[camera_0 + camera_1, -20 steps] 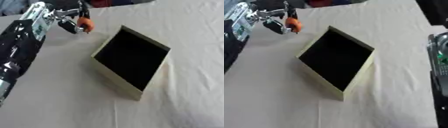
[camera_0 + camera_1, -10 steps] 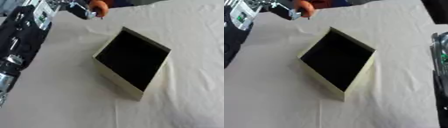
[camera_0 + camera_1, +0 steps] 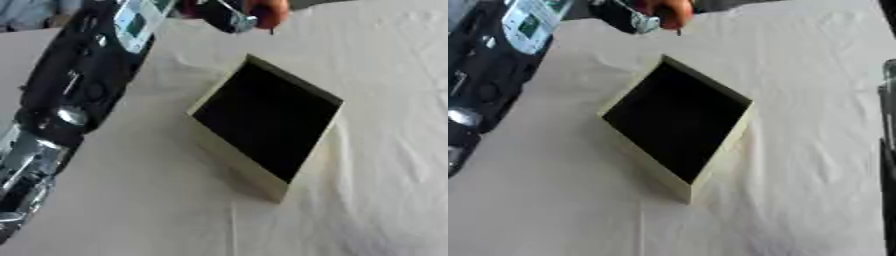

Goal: Pick up objects on the table and place them in the box.

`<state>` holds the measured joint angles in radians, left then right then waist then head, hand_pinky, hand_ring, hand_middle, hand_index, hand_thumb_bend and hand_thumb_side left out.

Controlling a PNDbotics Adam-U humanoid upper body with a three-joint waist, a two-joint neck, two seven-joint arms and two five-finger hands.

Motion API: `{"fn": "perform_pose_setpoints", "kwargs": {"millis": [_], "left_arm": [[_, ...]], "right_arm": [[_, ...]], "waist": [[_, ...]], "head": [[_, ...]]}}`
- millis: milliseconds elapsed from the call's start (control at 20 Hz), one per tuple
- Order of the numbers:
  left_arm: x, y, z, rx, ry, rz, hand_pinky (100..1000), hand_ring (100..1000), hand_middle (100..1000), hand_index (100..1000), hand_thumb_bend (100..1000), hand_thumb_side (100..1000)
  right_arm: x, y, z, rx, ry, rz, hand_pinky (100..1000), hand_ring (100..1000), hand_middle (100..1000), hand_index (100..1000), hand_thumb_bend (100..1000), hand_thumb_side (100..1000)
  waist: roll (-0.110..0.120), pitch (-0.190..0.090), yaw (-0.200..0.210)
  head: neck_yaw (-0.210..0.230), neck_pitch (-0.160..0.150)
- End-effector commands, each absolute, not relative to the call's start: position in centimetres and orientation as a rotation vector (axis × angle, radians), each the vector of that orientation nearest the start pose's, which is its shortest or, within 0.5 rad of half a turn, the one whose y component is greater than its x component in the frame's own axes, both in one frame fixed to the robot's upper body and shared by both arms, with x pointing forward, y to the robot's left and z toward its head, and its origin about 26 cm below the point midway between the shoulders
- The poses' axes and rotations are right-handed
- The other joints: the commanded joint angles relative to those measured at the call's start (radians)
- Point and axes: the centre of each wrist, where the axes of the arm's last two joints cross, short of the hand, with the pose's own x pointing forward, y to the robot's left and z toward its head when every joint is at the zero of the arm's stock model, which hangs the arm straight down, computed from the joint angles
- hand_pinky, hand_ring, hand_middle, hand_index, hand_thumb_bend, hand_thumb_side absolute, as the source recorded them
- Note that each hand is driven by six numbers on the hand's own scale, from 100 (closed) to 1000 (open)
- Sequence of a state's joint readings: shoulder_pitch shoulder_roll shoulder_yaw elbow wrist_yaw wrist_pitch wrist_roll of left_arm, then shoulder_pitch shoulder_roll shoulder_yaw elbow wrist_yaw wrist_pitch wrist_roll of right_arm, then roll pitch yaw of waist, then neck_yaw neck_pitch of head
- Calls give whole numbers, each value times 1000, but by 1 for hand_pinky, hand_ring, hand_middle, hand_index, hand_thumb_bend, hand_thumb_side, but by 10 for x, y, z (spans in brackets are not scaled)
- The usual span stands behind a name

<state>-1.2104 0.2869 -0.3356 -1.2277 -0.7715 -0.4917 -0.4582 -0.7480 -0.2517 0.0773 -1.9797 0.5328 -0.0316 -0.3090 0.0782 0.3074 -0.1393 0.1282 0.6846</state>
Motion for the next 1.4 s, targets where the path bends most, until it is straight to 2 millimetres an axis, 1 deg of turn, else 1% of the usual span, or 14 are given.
{"fn": "perform_pose_setpoints", "kwargs": {"millis": [50, 200, 350, 500, 850, 1100, 1250, 1400], "left_arm": [[425, 81, 333, -728, 2192, 2191, 436, 594, 554, 638, 100, 221], [425, 73, 324, -693, 2172, 2231, 437, 595, 556, 640, 100, 237], [427, 69, 312, -664, 2149, 2279, 437, 596, 557, 641, 100, 250], [430, 70, 301, -651, 2115, 2336, 438, 598, 557, 641, 100, 249], [436, 70, 274, -607, 2045, 2460, 437, 600, 559, 643, 100, 281], [440, 73, 260, -592, 2035, 2515, 438, 600, 561, 644, 100, 318], [441, 73, 252, -572, 2054, 2539, 438, 599, 563, 644, 100, 323], [441, 73, 244, -569, 2081, 2564, 447, 606, 570, 652, 100, 305]], "right_arm": [[307, -183, 323, 834, 3205, -232, 747, 816, 626, 726, 100, 691], [307, -183, 322, 835, 3207, -230, 746, 816, 626, 725, 100, 692], [307, -184, 322, 837, 3211, -230, 745, 816, 625, 725, 100, 692], [307, -185, 321, 842, 3214, -231, 744, 816, 625, 724, 100, 693], [307, -186, 319, 842, 3224, -229, 742, 816, 624, 723, 100, 694], [308, -187, 318, 848, 3228, -229, 741, 816, 623, 722, 100, 693], [308, -188, 318, 851, 3229, -228, 741, 816, 623, 722, 100, 693], [308, -188, 317, 852, 3231, -228, 741, 816, 623, 722, 100, 693]], "waist": [[-4, -28, 3], [-3, -27, 1], [-2, -26, -1], [0, -26, 0], [1, -25, 4], [2, -25, 6], [2, -25, 7], [2, -26, 8]], "head": [[-4, 0], [-4, 3], [-4, 5], [-8, 8], [-13, 11], [-18, 11], [-18, 13], [-20, 14]]}}
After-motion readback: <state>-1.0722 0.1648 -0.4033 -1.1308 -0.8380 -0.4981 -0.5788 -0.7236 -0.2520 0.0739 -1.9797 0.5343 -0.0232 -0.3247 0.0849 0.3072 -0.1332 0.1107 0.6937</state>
